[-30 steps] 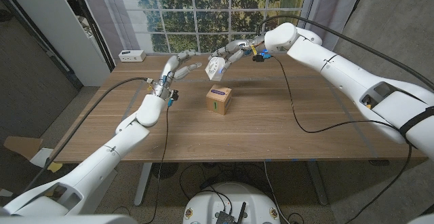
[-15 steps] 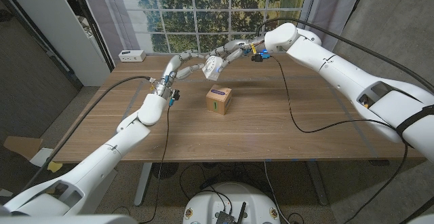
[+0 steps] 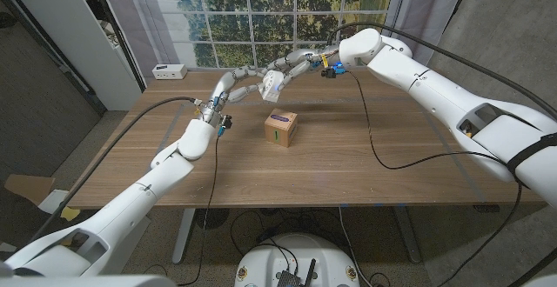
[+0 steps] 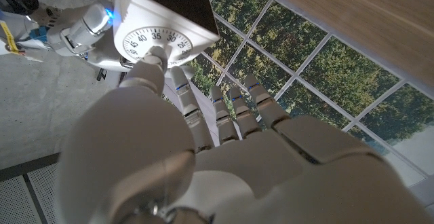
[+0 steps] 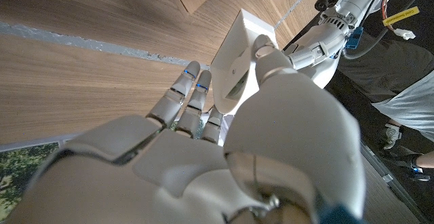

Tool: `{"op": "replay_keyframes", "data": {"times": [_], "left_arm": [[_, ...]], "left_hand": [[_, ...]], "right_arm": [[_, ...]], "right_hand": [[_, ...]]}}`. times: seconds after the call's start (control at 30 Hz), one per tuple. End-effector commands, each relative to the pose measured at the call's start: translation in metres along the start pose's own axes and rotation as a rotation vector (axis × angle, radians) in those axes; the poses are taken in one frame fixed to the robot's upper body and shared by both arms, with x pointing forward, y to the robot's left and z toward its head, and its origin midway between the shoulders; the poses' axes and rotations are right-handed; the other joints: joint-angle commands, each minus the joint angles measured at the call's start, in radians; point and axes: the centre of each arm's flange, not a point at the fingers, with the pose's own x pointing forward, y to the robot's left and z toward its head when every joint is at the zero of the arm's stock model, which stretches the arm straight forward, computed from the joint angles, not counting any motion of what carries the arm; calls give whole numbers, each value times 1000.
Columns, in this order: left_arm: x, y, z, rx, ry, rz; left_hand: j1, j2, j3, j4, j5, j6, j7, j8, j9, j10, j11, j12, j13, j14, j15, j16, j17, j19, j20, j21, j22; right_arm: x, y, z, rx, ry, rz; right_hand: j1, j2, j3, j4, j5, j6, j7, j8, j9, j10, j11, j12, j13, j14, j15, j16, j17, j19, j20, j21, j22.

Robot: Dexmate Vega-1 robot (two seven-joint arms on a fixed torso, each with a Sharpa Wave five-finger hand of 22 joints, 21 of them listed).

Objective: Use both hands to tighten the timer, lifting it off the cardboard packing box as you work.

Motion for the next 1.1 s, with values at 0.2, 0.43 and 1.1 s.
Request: {"op": "replay_keyframes", "data": {"times": [0.2,0.43,1.1], "left_arm": [[5,-4,1,-23,-5,5],[5,-5,2,-28,-5,7],[8,6,16,102,7,-90]], "left_hand": [[16,5,-9,0,10,28,-5,15,12,13,-2,11,4,12,-50,6,3,6,7,6,4],[21,12,-13,2,13,46,1,22,18,20,-3,13,6,15,-52,6,3,11,13,9,5],[115,71,3,-22,24,101,15,26,16,30,-6,18,11,14,-57,3,1,18,24,15,9]], "right_arm": [[3,-1,0,11,-23,7],[3,-1,0,10,-36,4],[-1,-8,-8,62,-58,38]], "right_hand": [[0,14,-2,1,-1,13,3,-1,2,30,13,15,90,4,-154,2,3,7,-1,-3,3],[6,17,0,-3,0,27,5,2,2,40,11,21,95,11,-168,5,5,13,-12,-2,3],[28,26,10,-12,3,45,10,1,3,56,5,31,111,34,-184,15,13,25,-44,-1,3]]}}
